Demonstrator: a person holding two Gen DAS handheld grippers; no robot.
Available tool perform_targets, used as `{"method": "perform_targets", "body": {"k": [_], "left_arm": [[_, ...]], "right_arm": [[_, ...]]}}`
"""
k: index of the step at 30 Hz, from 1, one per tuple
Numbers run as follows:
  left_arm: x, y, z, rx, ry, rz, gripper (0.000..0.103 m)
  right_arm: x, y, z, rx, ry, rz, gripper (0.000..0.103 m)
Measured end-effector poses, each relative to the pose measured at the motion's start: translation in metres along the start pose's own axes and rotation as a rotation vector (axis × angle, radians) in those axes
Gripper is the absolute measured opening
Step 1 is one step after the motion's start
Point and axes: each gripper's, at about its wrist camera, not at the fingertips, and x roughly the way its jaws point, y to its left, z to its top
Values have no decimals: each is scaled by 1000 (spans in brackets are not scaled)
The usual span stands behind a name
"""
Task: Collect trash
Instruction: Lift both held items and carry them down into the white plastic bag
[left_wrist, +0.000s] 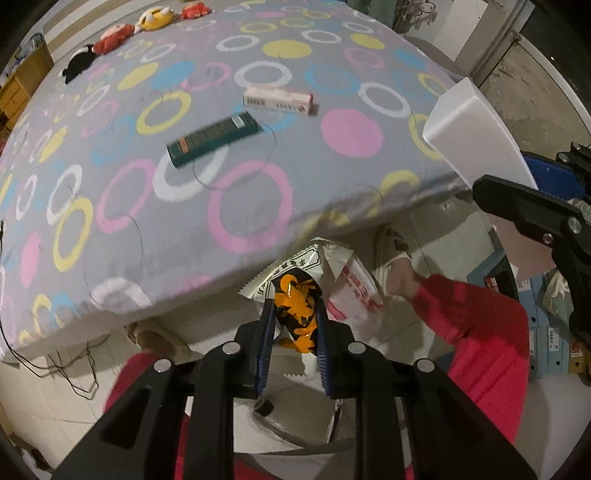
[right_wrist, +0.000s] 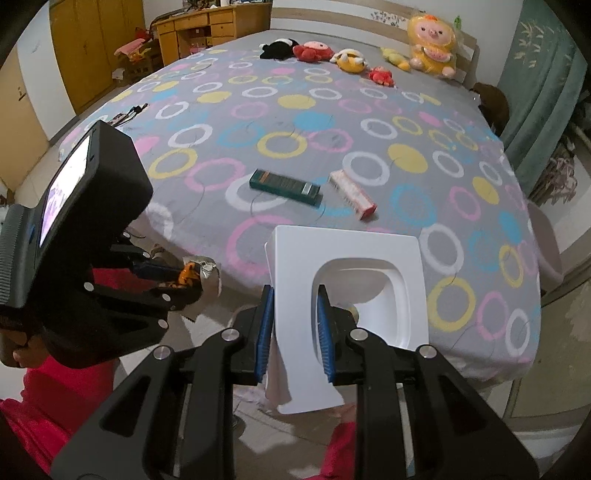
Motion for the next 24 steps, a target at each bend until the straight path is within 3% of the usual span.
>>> {"method": "perform_targets", "body": {"k": [12,24], "left_arm": [[46,-3,-42,-53,63,-35,22],[97,-14,-56,-54,106,-49,22]], "right_arm": [[32,14,-52,72,74,41,23],[84,9,-91,193,152,69,23]]}}
